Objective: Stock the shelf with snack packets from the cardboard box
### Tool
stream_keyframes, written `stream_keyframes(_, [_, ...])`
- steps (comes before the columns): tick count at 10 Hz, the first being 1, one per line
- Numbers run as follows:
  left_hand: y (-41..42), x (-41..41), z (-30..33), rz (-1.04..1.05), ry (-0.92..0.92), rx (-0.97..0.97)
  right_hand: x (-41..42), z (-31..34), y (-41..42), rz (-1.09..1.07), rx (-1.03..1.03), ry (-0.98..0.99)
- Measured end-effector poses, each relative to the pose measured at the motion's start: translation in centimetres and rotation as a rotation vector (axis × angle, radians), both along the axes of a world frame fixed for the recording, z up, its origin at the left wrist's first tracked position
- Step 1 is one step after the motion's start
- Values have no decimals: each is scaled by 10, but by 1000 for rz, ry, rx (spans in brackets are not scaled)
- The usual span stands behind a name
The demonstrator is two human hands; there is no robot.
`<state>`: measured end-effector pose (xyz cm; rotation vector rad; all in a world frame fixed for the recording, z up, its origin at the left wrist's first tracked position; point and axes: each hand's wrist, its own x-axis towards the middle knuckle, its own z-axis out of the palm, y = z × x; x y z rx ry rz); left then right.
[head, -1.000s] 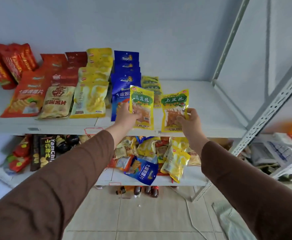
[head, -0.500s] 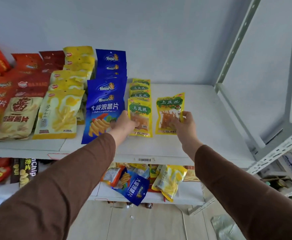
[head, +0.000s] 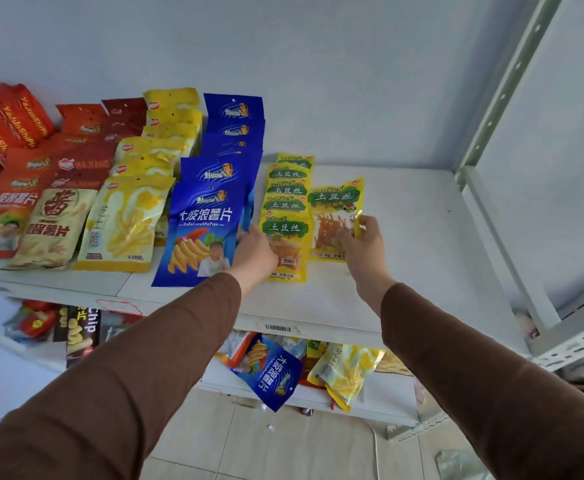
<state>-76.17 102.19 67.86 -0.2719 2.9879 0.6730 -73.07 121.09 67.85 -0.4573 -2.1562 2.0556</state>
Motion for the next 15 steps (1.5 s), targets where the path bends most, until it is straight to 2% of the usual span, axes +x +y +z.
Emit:
stream_keyframes(1, [3, 2, 6, -63, 55, -103, 3, 5, -5, -14, -35, 11])
stream_keyframes(4, [-65, 7, 35, -269, 347, -126, 37, -4, -58, 149, -98, -68])
stream_keyframes(5, [-85, 17, 34, -293, 382, -136, 48, -13, -76, 147, 57, -134])
stream_keyframes(8, [-108, 34, 21, -345, 391, -119, 53, -19, -92, 68, 628, -196])
stream_keyframes(9, [-110, 36, 21, -350, 378, -109, 54, -22, -90, 77, 726, -217])
stream_keyframes(13, [-113, 39, 19, -372, 345, -85, 53, -19, -90, 52, 691, -274])
stream_keyframes(15, [-117, 36, 22, -387, 344, -78, 54, -1, -85, 76, 739, -259])
